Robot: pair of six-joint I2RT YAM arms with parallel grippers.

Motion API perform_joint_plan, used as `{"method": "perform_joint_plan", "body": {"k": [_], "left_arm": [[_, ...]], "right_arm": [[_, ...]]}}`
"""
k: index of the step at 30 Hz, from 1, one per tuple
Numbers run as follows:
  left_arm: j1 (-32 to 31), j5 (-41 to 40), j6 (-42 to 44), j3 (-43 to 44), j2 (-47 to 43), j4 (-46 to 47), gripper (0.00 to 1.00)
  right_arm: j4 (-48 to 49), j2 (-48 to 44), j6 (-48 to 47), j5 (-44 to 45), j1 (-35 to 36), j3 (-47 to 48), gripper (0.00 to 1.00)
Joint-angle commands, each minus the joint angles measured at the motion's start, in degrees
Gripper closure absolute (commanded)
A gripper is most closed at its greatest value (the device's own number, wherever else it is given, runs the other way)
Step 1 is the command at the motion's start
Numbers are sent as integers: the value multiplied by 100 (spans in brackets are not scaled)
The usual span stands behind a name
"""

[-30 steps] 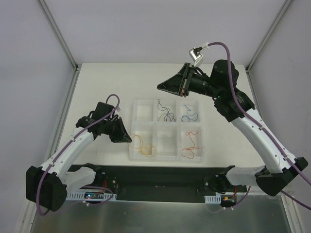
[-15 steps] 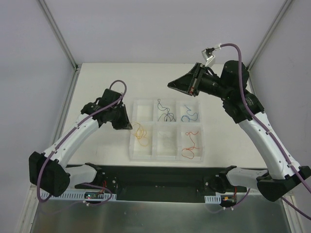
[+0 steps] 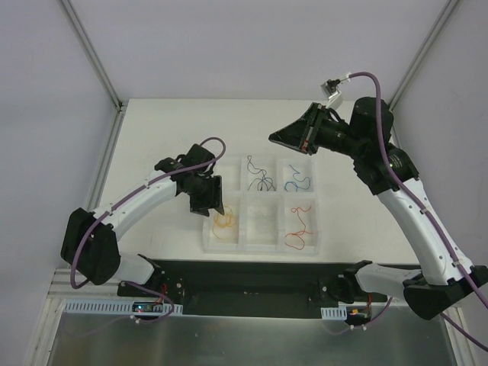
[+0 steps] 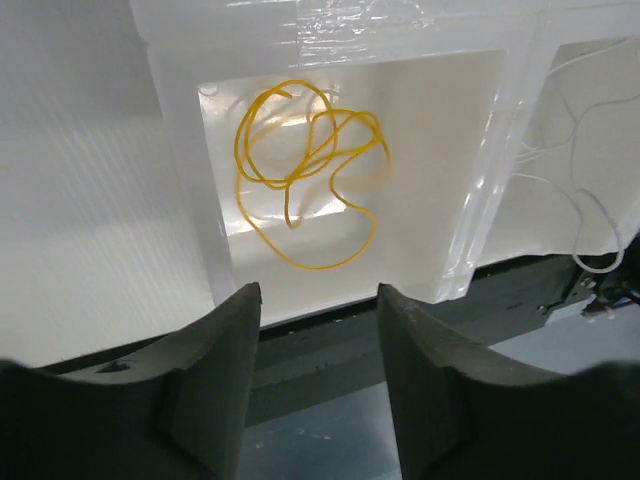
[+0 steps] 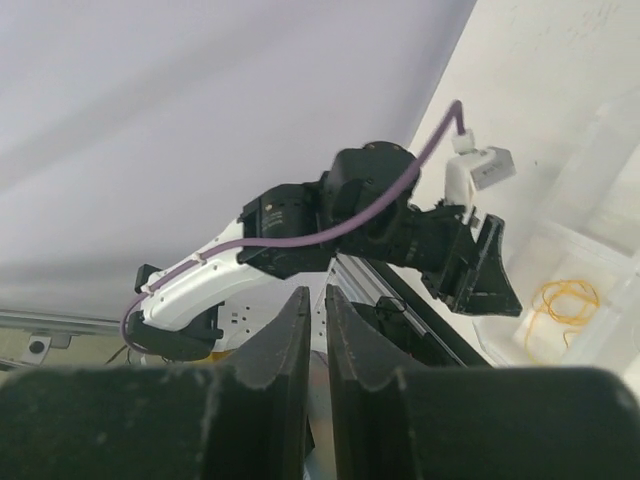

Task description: Untangle the cables

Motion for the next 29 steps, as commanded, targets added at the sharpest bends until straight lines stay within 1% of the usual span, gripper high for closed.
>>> {"method": "perform_joint_plan", "body": {"k": [1,5,6,8,11,12,14,16,17,18,19,20,21,24,27,29], "left_arm": [[6,-191,222,406,-419,-254,45],[6,-332,266,616,-911,-490,37],[6,-350,301,678,-1069,-526,36],[6,-490,450,845,-1429,-544,34],[6,-841,574,1143,-1983,-623,30],[6,-964,548,1249,-2202,-623,25],[6,-1140,504,1443,-2633,-536,19],[6,-1281,521,1609,-3038,-369,12],[6,-1308,530,1671,-3248,-307,9],[15,-1499,565,1733,-3416,-220,7],[6,-1562,626,1759,-3661,-132,5],[6,-1615,679,1786,-3829,-61,3],[6,-1677,732,1812,-3944,9,1],[6,-1730,855,1926,-4225,141,1],[6,-1660,961,2111,-4235,168,1],[6,-1554,1013,2225,-4174,168,1]], "right_arm": [[-448,-513,-362,237,-135,-39,84],[-1432,-760,-960,651,-266,48,81],[-1713,-769,-1126,730,-328,109,78],[-2258,-769,-1504,1010,-390,232,71],[-3294,-856,-2076,1931,-425,504,57],[-3654,-935,-2190,2309,-425,575,50],[-4043,-1268,-2375,3178,-434,480,36],[-4141,-1899,-2516,4049,-434,165,21],[-4124,-2155,-2464,4436,-434,-98,10],[-4132,-2436,-2298,4961,-434,-232,4],[-4167,-2656,-2184,5306,-443,-355,4],[-4150,-2893,-2165,5466,-434,-426,4],[-4080,-3096,-2174,5494,-434,-461,4],[-3896,-3501,-2069,5415,-443,-514,4],[-4245,-3476,-1612,5599,-434,-225,4],[-4466,-3345,-1523,5626,-434,-40,4]]}}
